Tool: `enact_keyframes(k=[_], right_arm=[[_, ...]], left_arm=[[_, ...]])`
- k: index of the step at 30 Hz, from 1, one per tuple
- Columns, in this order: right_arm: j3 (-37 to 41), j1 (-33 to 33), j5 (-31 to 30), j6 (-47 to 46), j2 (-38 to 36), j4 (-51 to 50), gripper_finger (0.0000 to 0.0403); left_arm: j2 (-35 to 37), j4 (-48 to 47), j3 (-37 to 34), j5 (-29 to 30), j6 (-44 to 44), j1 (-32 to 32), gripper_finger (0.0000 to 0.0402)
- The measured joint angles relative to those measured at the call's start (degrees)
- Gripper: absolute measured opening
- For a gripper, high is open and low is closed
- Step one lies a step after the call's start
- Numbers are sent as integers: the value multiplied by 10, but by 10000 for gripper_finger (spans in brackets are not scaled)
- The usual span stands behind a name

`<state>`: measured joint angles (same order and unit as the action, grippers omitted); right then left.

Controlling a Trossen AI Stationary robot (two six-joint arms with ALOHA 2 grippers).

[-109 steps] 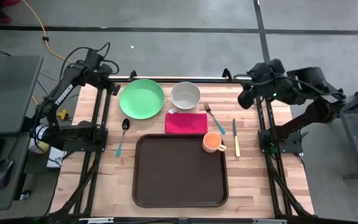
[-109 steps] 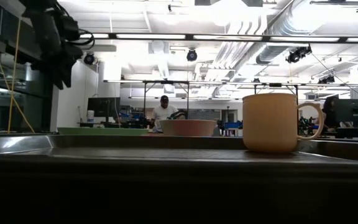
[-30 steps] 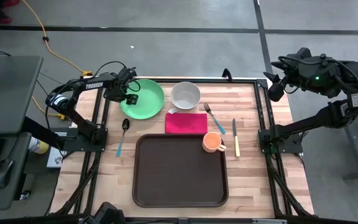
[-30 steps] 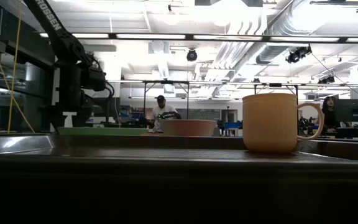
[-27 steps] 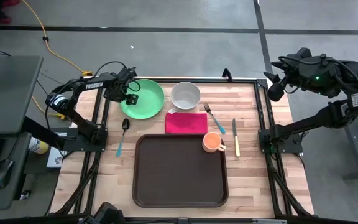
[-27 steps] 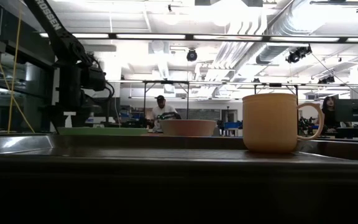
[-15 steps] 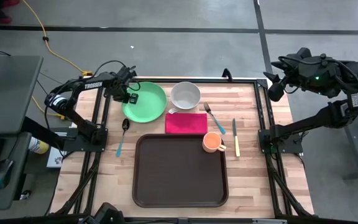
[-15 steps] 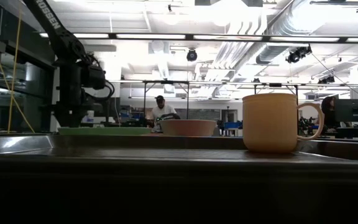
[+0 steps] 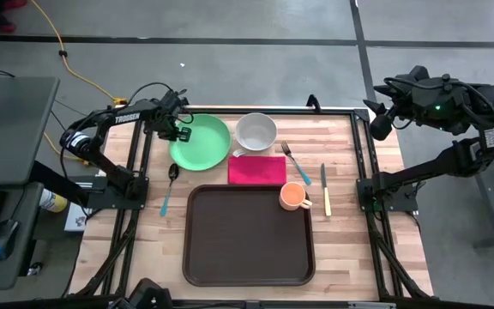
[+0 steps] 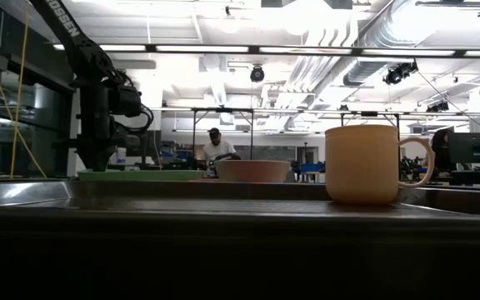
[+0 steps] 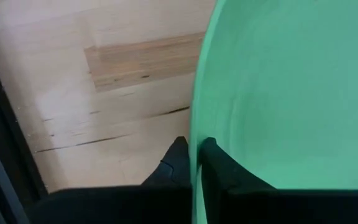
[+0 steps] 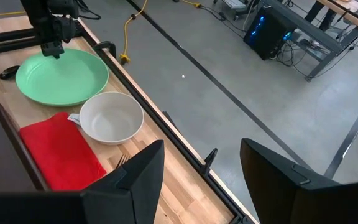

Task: Set up tray
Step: Put the green plate on the brown serving tray to the bottom of the orange mug

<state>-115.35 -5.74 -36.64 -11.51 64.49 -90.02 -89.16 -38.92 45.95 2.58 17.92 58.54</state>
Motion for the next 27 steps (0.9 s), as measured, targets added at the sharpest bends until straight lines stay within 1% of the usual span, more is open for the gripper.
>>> enact_keyframes(k=[2,7,10,15,23,27], right_arm=[[0,0,0,0,0,0,191],[0,0,0,0,0,0,191],[0,0,0,0,0,0,191],[0,0,0,0,0,0,191],[0,0,0,0,0,0,191],[0,0,0,0,0,0,191]], left_arm=[[7,4,-1,-2,3,6,25],[23,6,-1,-28,2,27,22],[32,4,-1,-39,2,34,14],[53,3,-2,-39,2,34,14],[123,14,-2,-26,4,52,14],[158,11,-2,-36,6,65,14]])
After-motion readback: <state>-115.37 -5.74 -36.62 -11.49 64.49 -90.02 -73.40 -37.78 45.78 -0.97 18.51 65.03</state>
